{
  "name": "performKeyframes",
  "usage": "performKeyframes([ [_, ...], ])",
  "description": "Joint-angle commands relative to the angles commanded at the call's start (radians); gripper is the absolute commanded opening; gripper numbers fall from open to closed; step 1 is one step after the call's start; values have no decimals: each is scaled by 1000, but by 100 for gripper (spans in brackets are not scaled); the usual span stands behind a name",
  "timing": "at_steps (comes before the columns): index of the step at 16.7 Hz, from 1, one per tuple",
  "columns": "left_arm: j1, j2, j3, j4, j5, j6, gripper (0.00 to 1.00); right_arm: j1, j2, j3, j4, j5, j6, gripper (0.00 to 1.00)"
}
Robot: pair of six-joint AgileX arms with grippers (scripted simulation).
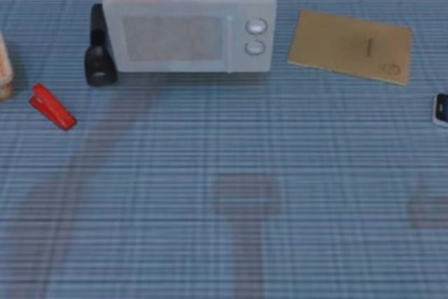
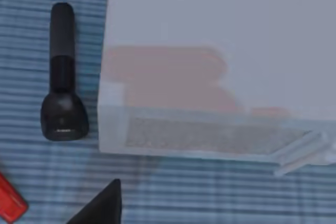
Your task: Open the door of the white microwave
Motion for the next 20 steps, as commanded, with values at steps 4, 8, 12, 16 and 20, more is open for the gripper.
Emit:
performKeyframes([
  [4,-92,343,352,-176,-44,-84,100,0,0,0,0,0,0,100],
  [8,-149,561,561,-295,-73,-134,100,0,0,0,0,0,0,100],
  [12,-164,615,611,-327,-80,-146,100,0,0,0,0,0,0,100],
  [16,-159,617,607,-322,-78,-144,100,0,0,0,0,0,0,100],
  [20,-138,665,565,-222,-68,-121,100,0,0,0,0,0,0,100],
])
